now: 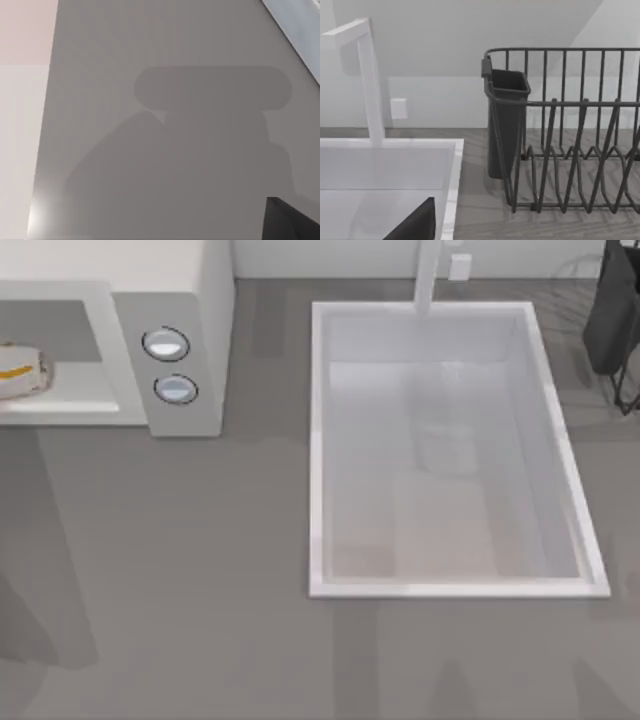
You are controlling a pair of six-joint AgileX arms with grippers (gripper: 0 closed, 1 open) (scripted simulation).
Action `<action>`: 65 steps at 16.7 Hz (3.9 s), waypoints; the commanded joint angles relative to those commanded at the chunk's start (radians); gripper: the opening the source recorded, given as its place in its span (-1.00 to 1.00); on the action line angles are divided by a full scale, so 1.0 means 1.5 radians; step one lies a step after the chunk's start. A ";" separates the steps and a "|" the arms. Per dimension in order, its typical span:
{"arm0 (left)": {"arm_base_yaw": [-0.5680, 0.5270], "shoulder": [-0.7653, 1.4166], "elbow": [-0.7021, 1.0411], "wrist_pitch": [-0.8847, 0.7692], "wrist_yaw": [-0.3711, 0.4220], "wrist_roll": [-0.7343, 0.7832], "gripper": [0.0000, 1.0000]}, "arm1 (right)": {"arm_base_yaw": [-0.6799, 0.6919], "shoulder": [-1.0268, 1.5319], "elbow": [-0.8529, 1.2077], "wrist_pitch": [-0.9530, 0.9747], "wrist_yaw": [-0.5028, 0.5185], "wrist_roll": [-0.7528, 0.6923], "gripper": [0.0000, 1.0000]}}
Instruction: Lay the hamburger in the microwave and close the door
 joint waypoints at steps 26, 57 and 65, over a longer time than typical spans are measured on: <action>-0.296 -0.243 -0.204 0.068 -0.184 -0.271 -1.00 | 0.000 0.000 0.000 0.000 0.000 0.000 1.00; -0.586 0.003 -0.062 0.219 -0.378 -0.482 -1.00 | 0.000 0.000 0.000 0.000 0.000 0.000 1.00; -0.589 0.168 0.114 0.208 -0.379 -0.483 -1.00 | 0.000 0.000 0.000 0.000 0.000 0.000 1.00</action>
